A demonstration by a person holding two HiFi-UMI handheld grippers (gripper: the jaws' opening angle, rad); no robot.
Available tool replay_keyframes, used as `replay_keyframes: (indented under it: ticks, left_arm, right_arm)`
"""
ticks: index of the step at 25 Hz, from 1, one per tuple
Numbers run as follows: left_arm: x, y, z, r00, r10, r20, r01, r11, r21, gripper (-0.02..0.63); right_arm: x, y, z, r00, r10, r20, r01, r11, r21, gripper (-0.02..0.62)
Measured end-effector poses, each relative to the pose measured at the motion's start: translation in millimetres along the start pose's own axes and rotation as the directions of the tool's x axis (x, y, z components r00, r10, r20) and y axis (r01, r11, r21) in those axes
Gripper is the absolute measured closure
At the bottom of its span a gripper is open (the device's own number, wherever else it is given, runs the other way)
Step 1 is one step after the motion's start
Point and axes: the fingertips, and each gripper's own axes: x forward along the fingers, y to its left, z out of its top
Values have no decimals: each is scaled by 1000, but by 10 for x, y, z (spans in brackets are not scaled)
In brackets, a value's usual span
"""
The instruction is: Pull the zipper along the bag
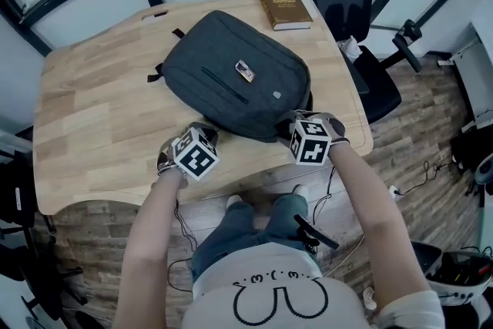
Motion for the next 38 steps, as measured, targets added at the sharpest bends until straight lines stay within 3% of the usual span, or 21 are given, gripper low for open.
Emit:
replay_keyframes:
  ticks: [4,15,18,21,24,27,28,34,38]
  left_arm:
    - [-49,429,-156,996,89,-14,-90,994,-60,588]
    - [-12,534,-214,996,89,-2,-89,994,-61,586]
    - [-70,695,-330,992,126,21,-123,985,-125,586]
    - [-145,906,-471,980,192,45,-179,963,-203,586]
    - [-214,1021,-663,972,233,24,-221,947,-233,581]
    - [-325,1100,-809,963,268,23,-252,929,-272,482]
    - [-378,1132,-841,958,285,27,-266,920,-289,482]
    - [-719,1278,-1128,918,395,37,-345,840,-419,482]
    - [-936,1307,-1350,890,454,37,-381,787,-485,482]
  right_arm:
    - [-9,-3,-10,1000,3,3,-3,1000,1,454]
    - [9,53,117,999,-4,31,2,998,61,454]
    - [57,171,372,996,23,85,-31,994,100,453]
    - [143,248,670,991,24,133,-42,989,139,449]
    - [258,291,1003,983,7,185,-45,978,204,446]
    - [387,293,1365,976,-35,216,-29,957,287,445]
    - [430,284,1486,974,-52,219,-21,948,318,445]
    - [681,161,2163,966,-153,209,35,876,482,443]
    - [808,85,2452,957,-157,244,-3,835,550,445]
